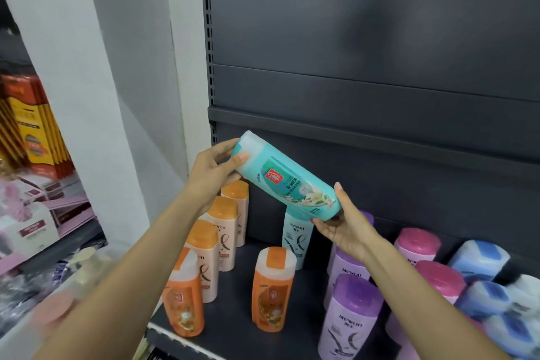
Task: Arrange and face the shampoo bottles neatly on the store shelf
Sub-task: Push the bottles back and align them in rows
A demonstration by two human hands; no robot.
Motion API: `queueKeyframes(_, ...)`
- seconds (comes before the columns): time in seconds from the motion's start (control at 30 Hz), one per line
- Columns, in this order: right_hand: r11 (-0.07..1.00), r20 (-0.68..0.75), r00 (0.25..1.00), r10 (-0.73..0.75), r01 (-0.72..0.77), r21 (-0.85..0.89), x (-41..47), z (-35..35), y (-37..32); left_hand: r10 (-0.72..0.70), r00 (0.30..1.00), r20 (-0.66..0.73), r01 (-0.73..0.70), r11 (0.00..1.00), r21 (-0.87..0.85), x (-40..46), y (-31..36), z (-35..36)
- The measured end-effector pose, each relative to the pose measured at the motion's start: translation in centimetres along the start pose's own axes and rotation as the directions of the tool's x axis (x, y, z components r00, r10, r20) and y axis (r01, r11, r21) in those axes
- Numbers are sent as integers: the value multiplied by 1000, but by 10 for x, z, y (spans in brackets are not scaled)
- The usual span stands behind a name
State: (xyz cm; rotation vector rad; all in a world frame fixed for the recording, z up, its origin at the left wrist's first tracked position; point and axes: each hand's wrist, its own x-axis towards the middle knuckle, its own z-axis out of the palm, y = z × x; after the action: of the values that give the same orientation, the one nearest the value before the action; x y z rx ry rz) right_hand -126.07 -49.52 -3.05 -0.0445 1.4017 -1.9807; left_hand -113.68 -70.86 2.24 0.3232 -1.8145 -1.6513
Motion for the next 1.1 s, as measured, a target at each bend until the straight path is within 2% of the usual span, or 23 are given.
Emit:
queueKeyframes(0.1,989,-54,990,-128,131,62,-1,-4,-5,48,994,97,-71,965,252,3,-1,3)
queueKeyframes(0.17,974,-52,974,-221,223,42,-2,-7,-9,20,993,116,-51,960,274,5,-2,6)
queueKeyframes(0.3,936,11,937,-349,348,47,-2,-16,-18,-132,990,43,134,990,-33,6,0,14)
queueKeyframes(0.43,925,108,921,-374,361,118,-3,-24,-19,-156,987,-32,145,964,-220,0,3,22)
queueKeyframes(0.57,910,156,899,-409,389,142,-7,-33,-22,-150,989,-16,140,952,-272,-14,3,20)
queueKeyframes(0.8,915,273,873,-404,384,123,-10,-42,-28,-101,986,135,149,900,-411,-33,2,8)
queueKeyframes(0.97,916,278,873,-401,376,140,-11,-41,-26,-88,984,154,145,900,-411,-32,4,5)
queueKeyframes(1.1,914,236,883,-405,396,88,-12,-40,-27,-84,988,126,124,927,-354,-31,7,4)
